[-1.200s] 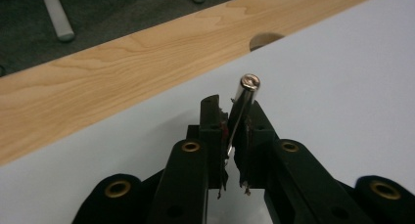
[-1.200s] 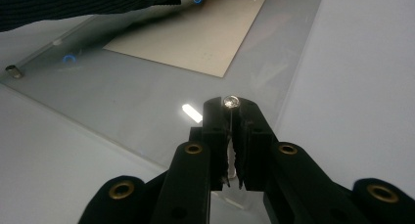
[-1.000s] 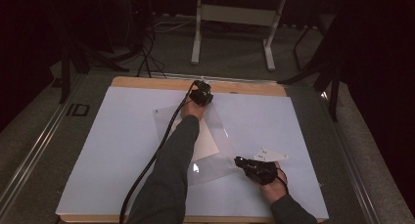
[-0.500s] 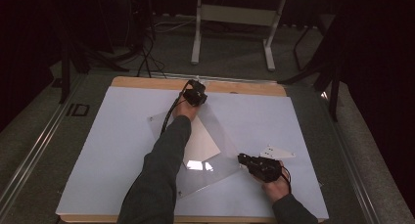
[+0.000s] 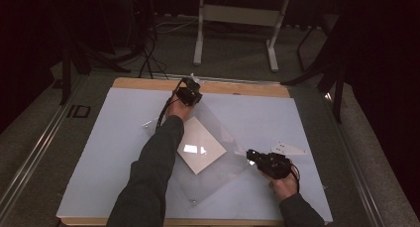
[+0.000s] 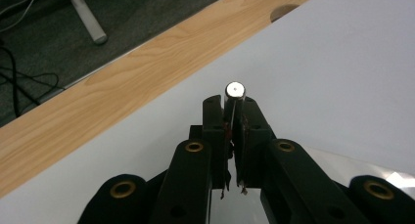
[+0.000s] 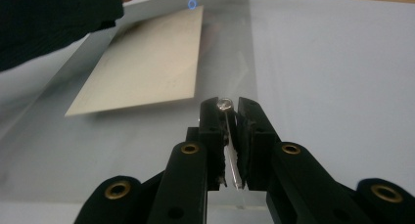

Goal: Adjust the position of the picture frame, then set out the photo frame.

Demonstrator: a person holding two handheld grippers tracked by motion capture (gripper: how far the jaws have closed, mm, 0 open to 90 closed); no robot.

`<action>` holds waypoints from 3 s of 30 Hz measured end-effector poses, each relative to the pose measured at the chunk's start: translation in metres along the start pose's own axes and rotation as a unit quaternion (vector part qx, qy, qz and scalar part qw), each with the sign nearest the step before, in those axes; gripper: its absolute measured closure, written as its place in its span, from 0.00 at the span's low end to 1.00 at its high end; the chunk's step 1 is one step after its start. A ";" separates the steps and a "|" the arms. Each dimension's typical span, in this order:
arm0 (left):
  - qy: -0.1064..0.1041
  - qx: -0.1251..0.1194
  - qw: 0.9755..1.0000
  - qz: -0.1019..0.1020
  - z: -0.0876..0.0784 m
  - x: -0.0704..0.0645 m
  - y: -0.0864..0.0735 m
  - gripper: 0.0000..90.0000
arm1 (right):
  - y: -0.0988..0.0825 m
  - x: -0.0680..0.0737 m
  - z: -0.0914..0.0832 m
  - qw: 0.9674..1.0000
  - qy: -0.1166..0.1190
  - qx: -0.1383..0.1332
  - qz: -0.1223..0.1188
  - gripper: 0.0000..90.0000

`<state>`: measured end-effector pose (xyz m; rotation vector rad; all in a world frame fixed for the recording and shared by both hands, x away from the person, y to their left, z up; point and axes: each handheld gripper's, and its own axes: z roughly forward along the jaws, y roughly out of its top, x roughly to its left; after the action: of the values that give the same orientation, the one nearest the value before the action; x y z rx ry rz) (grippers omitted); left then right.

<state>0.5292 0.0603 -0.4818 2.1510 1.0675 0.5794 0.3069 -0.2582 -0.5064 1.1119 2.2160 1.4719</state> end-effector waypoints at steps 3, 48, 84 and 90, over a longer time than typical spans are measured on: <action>0.000 0.005 1.000 0.000 -0.007 0.004 -0.003 0.94 | 0.004 -0.004 -0.001 1.000 0.000 -0.001 0.005 0.91; 0.000 0.045 0.997 -0.064 -0.094 0.021 -0.116 0.95 | 0.067 -0.076 0.074 0.997 -0.016 0.079 0.007 0.90; -0.020 0.015 0.996 -0.080 -0.098 0.019 -0.139 0.75 | 0.053 -0.084 0.083 0.996 -0.041 0.074 0.019 0.87; -0.021 -0.022 0.995 -0.100 -0.109 0.026 -0.144 0.71 | 0.049 -0.085 0.076 0.997 -0.044 0.059 0.023 0.81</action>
<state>0.3998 0.1859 -0.5088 1.9808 1.2188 0.4582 0.4307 -0.2585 -0.5144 1.2465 2.2555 1.2959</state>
